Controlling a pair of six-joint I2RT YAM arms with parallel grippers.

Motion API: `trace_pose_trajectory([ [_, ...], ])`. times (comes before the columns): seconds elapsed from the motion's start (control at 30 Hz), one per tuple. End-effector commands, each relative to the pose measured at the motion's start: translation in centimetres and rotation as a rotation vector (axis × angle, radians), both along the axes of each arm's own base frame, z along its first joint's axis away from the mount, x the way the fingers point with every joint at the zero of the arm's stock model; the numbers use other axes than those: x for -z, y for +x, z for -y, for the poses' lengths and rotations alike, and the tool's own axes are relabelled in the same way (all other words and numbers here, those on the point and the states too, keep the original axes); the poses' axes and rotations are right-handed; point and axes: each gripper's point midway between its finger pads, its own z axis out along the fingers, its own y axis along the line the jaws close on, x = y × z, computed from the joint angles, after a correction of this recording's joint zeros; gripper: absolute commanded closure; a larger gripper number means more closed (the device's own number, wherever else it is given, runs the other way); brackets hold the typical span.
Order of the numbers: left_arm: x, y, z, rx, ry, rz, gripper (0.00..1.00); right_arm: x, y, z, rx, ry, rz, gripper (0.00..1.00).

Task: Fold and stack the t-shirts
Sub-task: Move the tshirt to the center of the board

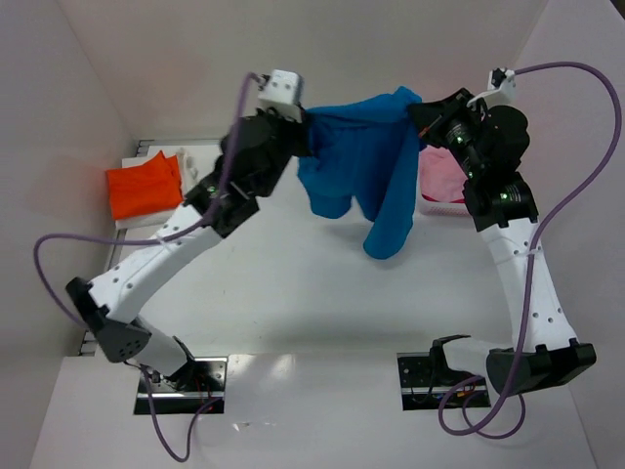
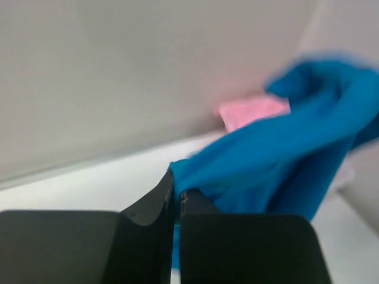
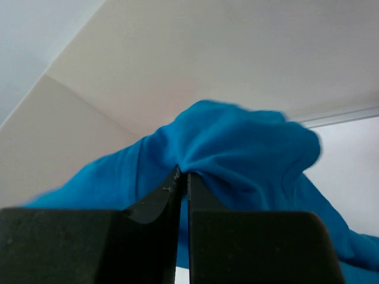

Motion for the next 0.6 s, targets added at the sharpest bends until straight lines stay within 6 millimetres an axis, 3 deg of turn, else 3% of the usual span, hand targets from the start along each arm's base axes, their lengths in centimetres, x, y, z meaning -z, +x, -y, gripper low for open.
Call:
trace_pose_trajectory([
  [0.0, -7.1, -2.0, -6.2, -0.144, -0.044, 0.148, 1.00, -3.4, -0.7, -0.2, -0.023, 0.042, 0.140, 0.91],
  [0.23, -10.2, -3.8, -10.3, -0.229, -0.059, 0.220, 1.00, -4.0, -0.4, -0.5, -0.038, 0.055, 0.167, 0.92],
  [0.43, -10.7, -4.1, -12.0, -0.278, -0.055, 0.228, 1.00, -4.2, -0.5, -0.6, -0.040, 0.072, 0.171, 0.93],
  [0.57, -11.4, -4.6, -12.8, -0.291, -0.070, 0.245, 1.00, -4.1, -1.0, -1.7, -0.108, 0.046, 0.202, 0.91],
])
